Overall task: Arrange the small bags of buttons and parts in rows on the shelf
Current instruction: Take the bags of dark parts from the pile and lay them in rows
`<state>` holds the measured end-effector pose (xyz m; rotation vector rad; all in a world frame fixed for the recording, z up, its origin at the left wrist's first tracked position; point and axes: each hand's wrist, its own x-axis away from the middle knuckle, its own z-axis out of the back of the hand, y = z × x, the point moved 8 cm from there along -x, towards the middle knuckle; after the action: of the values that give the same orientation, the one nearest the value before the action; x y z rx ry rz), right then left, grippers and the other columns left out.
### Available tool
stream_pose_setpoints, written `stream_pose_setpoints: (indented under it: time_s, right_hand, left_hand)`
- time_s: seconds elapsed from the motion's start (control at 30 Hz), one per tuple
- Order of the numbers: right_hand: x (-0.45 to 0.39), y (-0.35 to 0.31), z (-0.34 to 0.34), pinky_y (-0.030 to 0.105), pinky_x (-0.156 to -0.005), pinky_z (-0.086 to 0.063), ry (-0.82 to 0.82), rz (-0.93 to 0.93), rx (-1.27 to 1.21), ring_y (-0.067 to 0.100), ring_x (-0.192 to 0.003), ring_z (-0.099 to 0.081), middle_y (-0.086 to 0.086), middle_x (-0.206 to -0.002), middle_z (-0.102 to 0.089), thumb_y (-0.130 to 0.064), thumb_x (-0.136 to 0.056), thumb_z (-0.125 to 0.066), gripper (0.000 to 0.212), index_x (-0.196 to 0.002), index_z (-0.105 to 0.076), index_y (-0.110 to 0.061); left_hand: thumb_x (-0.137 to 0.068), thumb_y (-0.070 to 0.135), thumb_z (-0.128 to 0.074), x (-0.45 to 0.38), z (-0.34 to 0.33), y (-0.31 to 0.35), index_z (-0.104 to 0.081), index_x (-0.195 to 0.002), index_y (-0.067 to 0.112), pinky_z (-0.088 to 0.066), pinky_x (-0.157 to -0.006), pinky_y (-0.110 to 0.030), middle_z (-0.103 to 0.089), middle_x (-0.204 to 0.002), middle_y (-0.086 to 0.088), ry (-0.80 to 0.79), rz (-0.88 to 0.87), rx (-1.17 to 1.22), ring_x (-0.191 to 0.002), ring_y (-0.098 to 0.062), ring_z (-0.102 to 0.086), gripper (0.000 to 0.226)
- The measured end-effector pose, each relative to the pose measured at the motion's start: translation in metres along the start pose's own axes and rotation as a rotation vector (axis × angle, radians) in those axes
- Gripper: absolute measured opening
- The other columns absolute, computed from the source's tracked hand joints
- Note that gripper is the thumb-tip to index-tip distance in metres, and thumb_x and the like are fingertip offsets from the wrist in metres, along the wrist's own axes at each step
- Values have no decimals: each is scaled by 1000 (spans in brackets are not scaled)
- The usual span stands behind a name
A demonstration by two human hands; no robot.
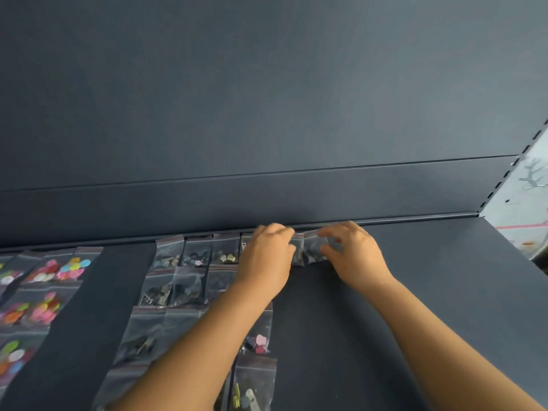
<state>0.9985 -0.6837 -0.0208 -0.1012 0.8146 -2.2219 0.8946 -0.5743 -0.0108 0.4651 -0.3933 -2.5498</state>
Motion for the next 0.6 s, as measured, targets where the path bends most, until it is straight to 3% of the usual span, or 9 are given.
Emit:
stream_pose_setpoints:
  time_s: [0.1, 0.23, 0.37, 0.5, 0.6]
  right_hand:
    - [6, -11, -8, 31, -92, -43, -65, 115, 35, 22, -112, -51, -4, -118, -62, -14, -87, -58, 22, -104, -71, -21]
    - [9, -17, -16, 26, -90, -38, -109, 208, 93, 19, -98, -56, -6, -99, -66, -9, -89, -51, 21, -94, -70, -18]
    - [8, -18, -18, 20, -86, -32, -67, 192, 88, 18, -90, -56, -3, -90, -66, -10, -88, -54, 17, -89, -71, -14]
    - [4, -20, -25, 22, -85, -34, -67, 156, 75, 18, -93, -53, -3, -92, -64, -13, -88, -54, 16, -85, -70, -15]
    - [3, -22, -29, 24, -85, -37, -68, 133, 64, 19, -97, -50, -6, -95, -63, -21, -90, -54, 16, -85, -70, -19]
  left_hand:
    - [-95, 17, -46, 10, -19, 12, -62, -114, 14, -44, -89, -36, -57, -120, 1, -138, -110, -89, -114, -22, -47, 25]
    - [-95, 16, -47, 14, -22, 8, -62, -112, 15, -45, -79, -35, -59, -111, -1, -154, -91, -142, -108, -22, -51, 24]
    - [-93, 13, -48, 13, -19, 2, -63, -107, 15, -48, -76, -37, -60, -106, 0, -130, -71, -165, -103, -23, -54, 20]
    - [-93, 12, -48, 9, -19, -1, -62, -102, 15, -40, -66, -34, -59, -104, -1, -142, -55, -186, -100, -23, -54, 17]
    - [-95, 18, -46, 7, -16, -3, -63, -104, 13, -42, -70, -34, -60, -107, -2, -136, -46, -131, -100, -24, -54, 20]
